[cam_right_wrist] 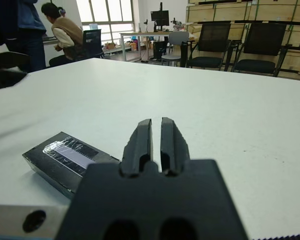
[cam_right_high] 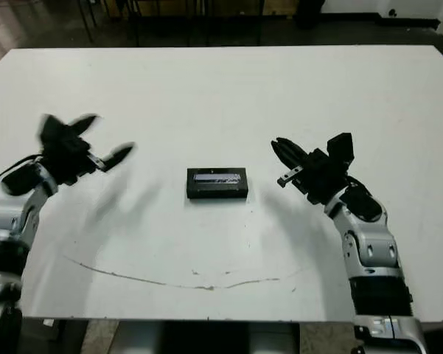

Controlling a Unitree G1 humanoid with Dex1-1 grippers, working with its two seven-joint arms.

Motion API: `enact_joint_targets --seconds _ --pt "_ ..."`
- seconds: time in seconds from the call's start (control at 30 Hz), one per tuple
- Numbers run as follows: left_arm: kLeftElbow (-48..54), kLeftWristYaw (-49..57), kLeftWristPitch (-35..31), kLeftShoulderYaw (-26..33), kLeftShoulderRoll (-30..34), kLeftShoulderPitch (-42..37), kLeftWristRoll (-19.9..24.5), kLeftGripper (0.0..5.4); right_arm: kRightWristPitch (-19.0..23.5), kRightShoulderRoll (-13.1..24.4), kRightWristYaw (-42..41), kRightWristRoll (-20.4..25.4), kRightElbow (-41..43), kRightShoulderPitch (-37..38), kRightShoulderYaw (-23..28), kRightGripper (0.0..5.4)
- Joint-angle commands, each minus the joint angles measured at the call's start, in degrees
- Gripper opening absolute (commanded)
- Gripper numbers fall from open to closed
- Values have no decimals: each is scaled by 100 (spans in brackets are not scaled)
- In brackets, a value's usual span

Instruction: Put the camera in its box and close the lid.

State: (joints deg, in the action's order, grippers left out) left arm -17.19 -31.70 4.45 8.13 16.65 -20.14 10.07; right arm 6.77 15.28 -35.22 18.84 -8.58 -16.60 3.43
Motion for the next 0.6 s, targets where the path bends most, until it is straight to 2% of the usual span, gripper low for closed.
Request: enact_joint_targets --seconds 0.03,0.17,0.23,0.43,0.6 --pt "716 363 -138 -57 -233 404 67 289 125 -45 115 -39 -29 88 -19 0" --pt "1343 615 -283 -309 -513 598 91 192 25 -149 379 -142 -20 136 -6 0" --pt "1543 777 -410 -513 -690 592 36 145 52 -364 795 -177 58 210 54 0" --pt "1470 981 -513 -979 -1089 414 -40 5 76 -761 1662 -441 333 384 -2 0" --pt "1273 1202 -640 -1277 -1282 204 -309 2 126 -814 1848 -567 414 407 -73 0"
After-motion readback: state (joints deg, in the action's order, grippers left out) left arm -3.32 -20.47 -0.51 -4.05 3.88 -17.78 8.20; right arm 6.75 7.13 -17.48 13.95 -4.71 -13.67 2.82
